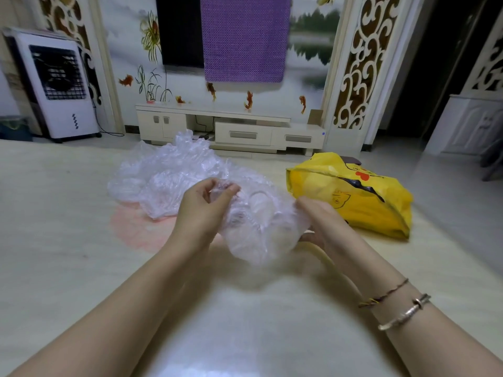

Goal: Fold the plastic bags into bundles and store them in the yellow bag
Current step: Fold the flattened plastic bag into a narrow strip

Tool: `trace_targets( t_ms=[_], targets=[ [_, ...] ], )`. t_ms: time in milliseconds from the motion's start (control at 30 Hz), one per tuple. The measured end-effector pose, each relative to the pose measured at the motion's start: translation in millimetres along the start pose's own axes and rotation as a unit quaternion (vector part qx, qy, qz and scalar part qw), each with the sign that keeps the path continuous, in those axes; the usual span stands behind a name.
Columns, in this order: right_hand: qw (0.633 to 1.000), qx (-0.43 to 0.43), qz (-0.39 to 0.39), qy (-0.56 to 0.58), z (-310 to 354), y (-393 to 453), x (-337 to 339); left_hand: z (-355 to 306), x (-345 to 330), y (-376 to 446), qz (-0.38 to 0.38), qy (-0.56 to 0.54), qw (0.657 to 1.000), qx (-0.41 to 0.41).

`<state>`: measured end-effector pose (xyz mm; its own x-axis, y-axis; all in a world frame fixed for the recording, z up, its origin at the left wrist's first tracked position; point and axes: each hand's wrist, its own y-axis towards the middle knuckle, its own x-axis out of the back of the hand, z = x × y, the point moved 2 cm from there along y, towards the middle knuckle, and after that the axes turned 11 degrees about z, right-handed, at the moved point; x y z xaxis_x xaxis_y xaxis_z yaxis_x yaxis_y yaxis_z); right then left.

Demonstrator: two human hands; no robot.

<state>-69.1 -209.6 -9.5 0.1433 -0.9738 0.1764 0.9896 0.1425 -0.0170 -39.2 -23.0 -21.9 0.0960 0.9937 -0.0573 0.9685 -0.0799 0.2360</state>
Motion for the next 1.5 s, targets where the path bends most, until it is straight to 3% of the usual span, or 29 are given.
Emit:
trace_targets(
  t_ms=[100, 167, 300, 400, 533, 633, 700, 767, 967, 1067, 1167, 1233, 1333, 1500],
  targets=[
    [0.999, -0.019, -0.027, 0.037, -6.9, 3.5, 1.3, 4.2, -0.2, -2.7, -0.021, 0.168, 0.984, -0.057],
    [0.996, -0.044, -0.079, -0.016, -12.1, 7.4, 8.4, 6.9, -0.1, -3.7, -0.031, 0.249, 0.966, -0.060],
    [0.978, -0.049, -0.113, -0.166, -20.7, 12.4, 24.3, 14.3, 5.1, -3.6, 0.002, 0.314, 0.950, 0.010],
    [0.945, -0.058, -0.108, -0.302, -26.6, 13.3, 28.4, 14.4, 3.7, -11.0, 0.056, 0.408, 0.908, 0.072],
    [0.901, -0.072, -0.102, -0.416, -24.3, 8.8, 26.0, 5.5, 1.5, -14.4, 0.065, 0.425, 0.900, 0.074],
    [0.887, 0.029, -0.097, -0.451, -18.4, 4.4, 22.9, 6.7, 1.5, -13.9, 0.098, 0.401, 0.909, 0.061],
    [0.881, 0.118, -0.062, -0.453, -13.2, 1.3, 19.2, 11.6, -0.6, -12.6, 0.132, 0.399, 0.906, 0.053],
    [0.877, 0.144, 0.010, -0.457, -13.6, -0.6, 14.5, 16.0, -0.7, -8.9, 0.140, 0.424, 0.894, 0.044],
    [0.840, 0.003, 0.199, -0.505, -29.8, -3.7, 4.1, 17.1, 9.3, -2.1, 0.085, 0.490, 0.868, 0.006],
    [0.838, -0.021, 0.211, -0.503, -27.5, -6.3, 4.4, 2.8, 1.7, -8.3, 0.091, 0.461, 0.874, -0.126],
    [0.831, -0.034, 0.223, -0.509, -29.6, -7.1, 5.4, 3.7, -10.6, -14.2, 0.226, 0.484, 0.827, -0.172],
    [0.821, -0.040, 0.231, -0.521, -33.6, -5.7, 7.5, 15.9, -12.4, -17.5, 0.313, 0.541, 0.777, -0.078],
    [0.808, -0.059, 0.231, -0.538, -38.2, -3.4, 13.6, 26.8, -6.6, -21.2, 0.378, 0.604, 0.700, 0.039],
    [0.810, -0.076, 0.239, -0.530, -39.2, -3.9, 13.6, 25.5, 0.4, -21.2, 0.401, 0.614, 0.673, 0.096]
  ],
)
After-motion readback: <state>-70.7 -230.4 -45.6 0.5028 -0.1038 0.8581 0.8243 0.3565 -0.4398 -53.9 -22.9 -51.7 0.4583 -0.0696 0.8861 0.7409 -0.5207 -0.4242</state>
